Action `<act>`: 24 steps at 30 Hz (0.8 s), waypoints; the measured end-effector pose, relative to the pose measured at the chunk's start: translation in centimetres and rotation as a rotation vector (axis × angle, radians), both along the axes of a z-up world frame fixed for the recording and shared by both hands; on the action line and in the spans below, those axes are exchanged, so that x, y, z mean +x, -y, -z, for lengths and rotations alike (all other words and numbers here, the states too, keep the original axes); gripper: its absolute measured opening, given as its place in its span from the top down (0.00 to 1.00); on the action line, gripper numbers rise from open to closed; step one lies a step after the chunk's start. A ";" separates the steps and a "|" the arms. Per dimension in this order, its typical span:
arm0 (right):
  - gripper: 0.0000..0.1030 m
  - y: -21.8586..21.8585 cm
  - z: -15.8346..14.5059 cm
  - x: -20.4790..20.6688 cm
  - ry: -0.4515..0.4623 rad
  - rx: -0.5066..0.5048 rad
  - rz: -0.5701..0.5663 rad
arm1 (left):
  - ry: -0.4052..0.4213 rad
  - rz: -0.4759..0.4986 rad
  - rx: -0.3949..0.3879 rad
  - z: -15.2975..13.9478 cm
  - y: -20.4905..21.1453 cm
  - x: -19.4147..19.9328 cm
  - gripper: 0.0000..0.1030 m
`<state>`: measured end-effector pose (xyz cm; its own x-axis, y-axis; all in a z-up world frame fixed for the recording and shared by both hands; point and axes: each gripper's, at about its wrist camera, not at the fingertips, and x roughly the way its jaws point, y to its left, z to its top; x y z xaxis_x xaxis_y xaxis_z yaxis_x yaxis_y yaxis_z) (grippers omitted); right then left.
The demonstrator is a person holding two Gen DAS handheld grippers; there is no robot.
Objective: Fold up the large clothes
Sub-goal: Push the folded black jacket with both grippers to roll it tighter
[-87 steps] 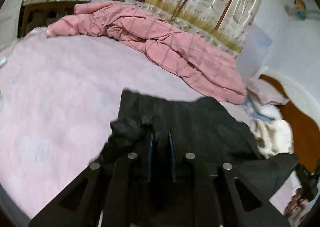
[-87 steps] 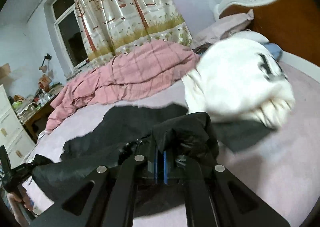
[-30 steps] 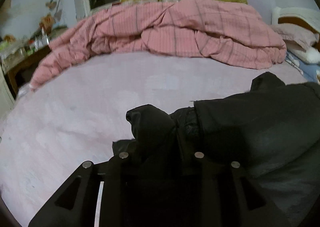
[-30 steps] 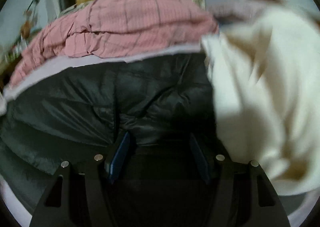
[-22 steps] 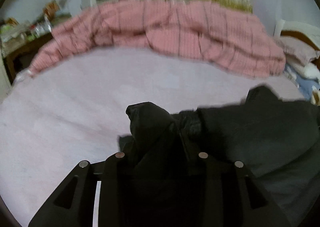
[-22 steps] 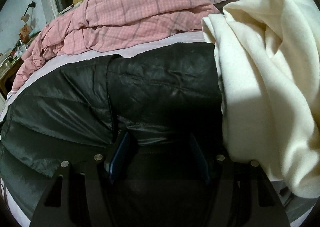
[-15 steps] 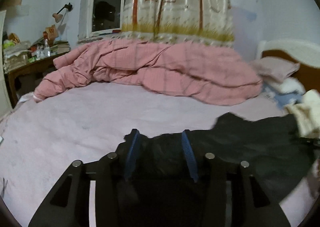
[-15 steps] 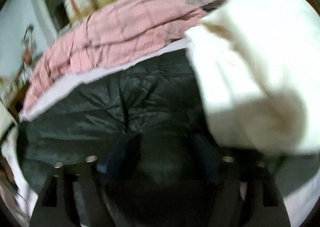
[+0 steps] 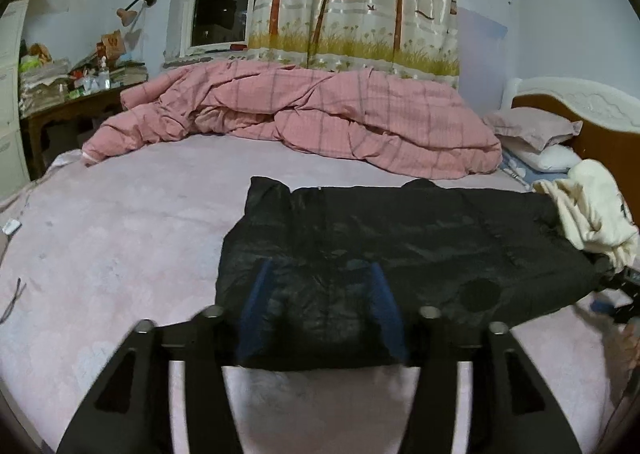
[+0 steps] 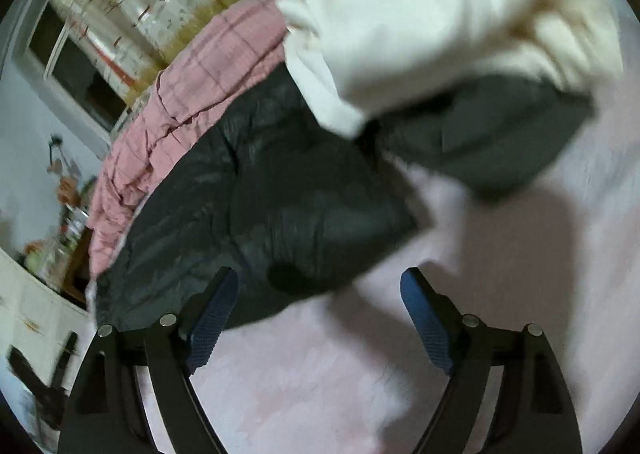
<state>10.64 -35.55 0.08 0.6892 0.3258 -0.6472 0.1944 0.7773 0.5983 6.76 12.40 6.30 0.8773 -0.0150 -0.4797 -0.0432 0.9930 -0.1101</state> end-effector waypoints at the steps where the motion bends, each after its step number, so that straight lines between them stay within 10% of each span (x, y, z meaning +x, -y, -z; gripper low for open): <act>1: 0.18 0.1 0.6 0.3 -0.007 0.057 -0.002 | -0.001 -0.001 -0.018 0.0 -0.2 0.0 0.39; 13: 0.00 -3.5 1.3 5.3 0.042 -0.130 0.022 | -0.223 0.009 -0.293 5.7 -1.8 4.1 0.25; 19: 0.02 -2.4 1.4 6.0 0.065 -0.070 0.087 | -0.221 0.000 -0.306 6.4 -0.6 3.6 0.15; 22: 0.77 -2.8 1.6 6.3 0.072 -0.020 -0.003 | -0.227 0.023 -0.337 6.6 -0.2 3.5 0.12; 24: 0.83 -2.8 1.1 5.4 0.092 -0.030 0.008 | -0.240 0.038 -0.286 6.4 0.7 3.5 0.12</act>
<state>16.09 -32.79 -1.04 0.7487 0.3020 -0.5902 0.1454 0.7937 0.5906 10.31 11.74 -0.06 0.7368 -0.2084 -0.6432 -0.0654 0.9249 -0.3745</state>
